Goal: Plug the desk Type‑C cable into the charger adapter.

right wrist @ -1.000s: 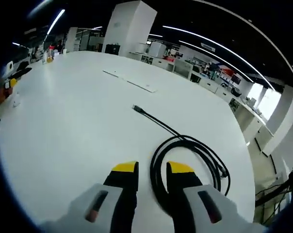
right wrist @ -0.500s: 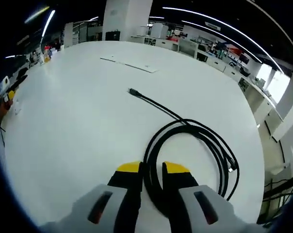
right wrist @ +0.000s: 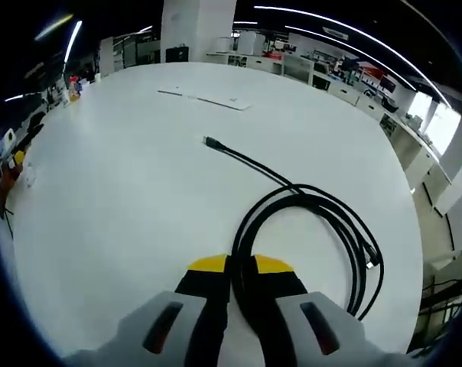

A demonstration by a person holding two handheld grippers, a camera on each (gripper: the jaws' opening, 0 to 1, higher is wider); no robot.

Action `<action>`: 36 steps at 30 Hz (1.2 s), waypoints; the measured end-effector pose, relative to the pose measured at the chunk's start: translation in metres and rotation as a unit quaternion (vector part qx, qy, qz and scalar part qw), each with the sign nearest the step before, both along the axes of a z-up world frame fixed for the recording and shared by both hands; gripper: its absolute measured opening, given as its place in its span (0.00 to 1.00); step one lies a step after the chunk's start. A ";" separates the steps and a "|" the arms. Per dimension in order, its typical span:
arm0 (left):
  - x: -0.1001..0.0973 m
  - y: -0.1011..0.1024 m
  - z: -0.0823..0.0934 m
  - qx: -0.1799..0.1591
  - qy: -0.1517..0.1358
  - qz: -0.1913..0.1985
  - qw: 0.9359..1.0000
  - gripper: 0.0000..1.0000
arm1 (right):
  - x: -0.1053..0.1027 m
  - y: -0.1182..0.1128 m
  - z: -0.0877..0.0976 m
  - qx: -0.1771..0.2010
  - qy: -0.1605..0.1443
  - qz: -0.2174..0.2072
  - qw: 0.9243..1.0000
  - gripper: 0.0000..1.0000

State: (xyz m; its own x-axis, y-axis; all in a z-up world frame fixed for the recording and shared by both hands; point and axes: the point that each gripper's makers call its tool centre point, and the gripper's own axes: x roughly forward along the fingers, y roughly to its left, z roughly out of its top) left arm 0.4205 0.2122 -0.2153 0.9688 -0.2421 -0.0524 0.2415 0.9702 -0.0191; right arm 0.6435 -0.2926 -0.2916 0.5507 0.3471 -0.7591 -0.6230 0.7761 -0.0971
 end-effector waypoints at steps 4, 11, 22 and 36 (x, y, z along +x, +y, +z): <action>-0.001 0.001 0.000 0.000 0.000 0.001 1.000 0.99 | -0.003 -0.001 0.000 -0.004 0.004 -0.002 1.000 0.07; 0.000 0.004 0.001 0.000 -0.003 0.003 1.000 0.98 | 0.000 -0.002 0.001 -0.005 0.011 -0.004 1.000 0.04; -0.001 0.004 0.001 0.000 -0.003 0.003 1.000 0.98 | -0.004 -0.006 0.001 -0.006 0.017 -0.002 1.000 0.04; 0.000 0.003 0.001 0.008 -0.001 0.000 1.000 0.98 | -0.027 0.007 0.003 0.026 0.038 0.002 0.999 0.04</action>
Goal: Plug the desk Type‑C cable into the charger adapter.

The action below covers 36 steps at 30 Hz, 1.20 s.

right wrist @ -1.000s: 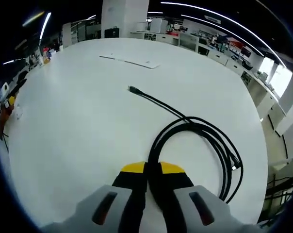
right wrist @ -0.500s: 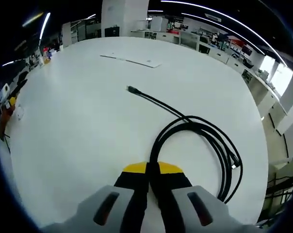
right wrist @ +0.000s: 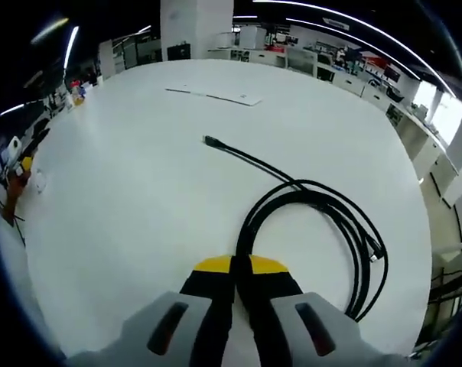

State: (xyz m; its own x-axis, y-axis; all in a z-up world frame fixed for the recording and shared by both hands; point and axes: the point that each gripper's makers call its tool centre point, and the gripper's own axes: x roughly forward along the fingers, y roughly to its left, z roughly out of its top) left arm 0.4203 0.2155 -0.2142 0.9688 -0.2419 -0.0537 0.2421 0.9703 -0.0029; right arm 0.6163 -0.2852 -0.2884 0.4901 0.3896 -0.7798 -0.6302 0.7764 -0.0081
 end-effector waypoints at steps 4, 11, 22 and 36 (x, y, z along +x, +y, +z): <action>0.000 0.000 0.000 0.000 0.001 -0.001 1.000 0.98 | -0.005 0.006 0.000 0.005 0.005 0.001 1.000 0.04; 0.001 -0.003 -0.001 0.001 0.004 -0.006 1.000 0.98 | -0.032 0.034 0.002 0.007 0.020 0.016 1.000 0.04; -0.001 -0.003 -0.004 0.002 0.009 -0.007 1.000 0.98 | -0.058 0.052 0.002 0.012 0.036 0.029 0.999 0.04; -0.001 -0.007 -0.002 0.002 0.007 -0.011 1.000 0.98 | -0.093 0.073 0.001 0.027 0.069 0.063 0.995 0.04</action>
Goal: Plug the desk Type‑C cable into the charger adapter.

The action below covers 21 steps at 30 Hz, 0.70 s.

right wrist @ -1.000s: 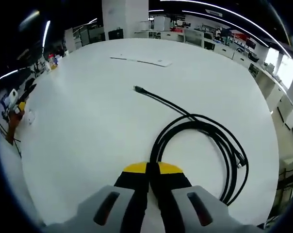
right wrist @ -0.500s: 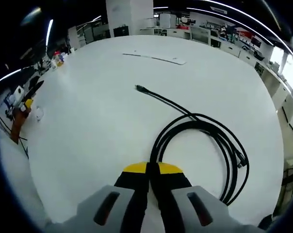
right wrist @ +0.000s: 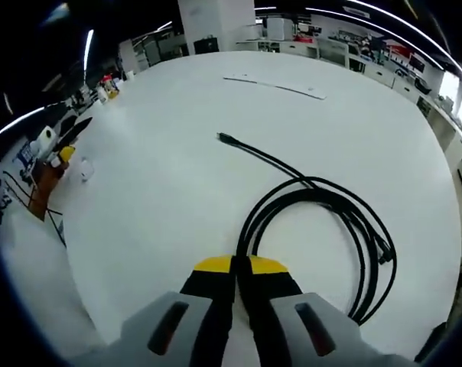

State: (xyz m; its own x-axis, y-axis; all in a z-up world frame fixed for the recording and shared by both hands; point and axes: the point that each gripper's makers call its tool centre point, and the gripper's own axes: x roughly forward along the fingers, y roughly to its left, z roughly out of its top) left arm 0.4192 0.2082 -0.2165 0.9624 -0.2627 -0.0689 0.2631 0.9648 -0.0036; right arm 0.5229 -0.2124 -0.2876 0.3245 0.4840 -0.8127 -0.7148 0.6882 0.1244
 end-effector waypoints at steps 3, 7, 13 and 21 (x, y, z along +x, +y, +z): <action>0.000 0.000 -0.001 -0.001 0.002 -0.001 1.000 0.98 | -0.009 0.006 -0.002 0.002 0.004 0.009 1.000 0.04; 0.000 -0.001 -0.001 -0.001 0.002 -0.001 1.000 0.98 | -0.024 0.014 -0.006 -0.020 -0.003 0.029 0.999 0.04; -0.001 0.000 -0.001 -0.002 0.003 -0.001 1.000 0.98 | -0.050 0.029 -0.003 -0.017 0.001 0.045 0.999 0.04; -0.002 -0.003 -0.001 -0.005 0.003 -0.003 1.000 0.98 | -0.087 0.053 -0.005 0.007 0.018 0.067 0.998 0.04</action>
State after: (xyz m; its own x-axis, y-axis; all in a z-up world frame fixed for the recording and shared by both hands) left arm 0.4172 0.2057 -0.2174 0.9603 -0.2693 -0.0728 0.2690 0.9630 -0.0146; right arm 0.4356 -0.1589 -0.2928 0.2262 0.5331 -0.8153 -0.7949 0.5847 0.1618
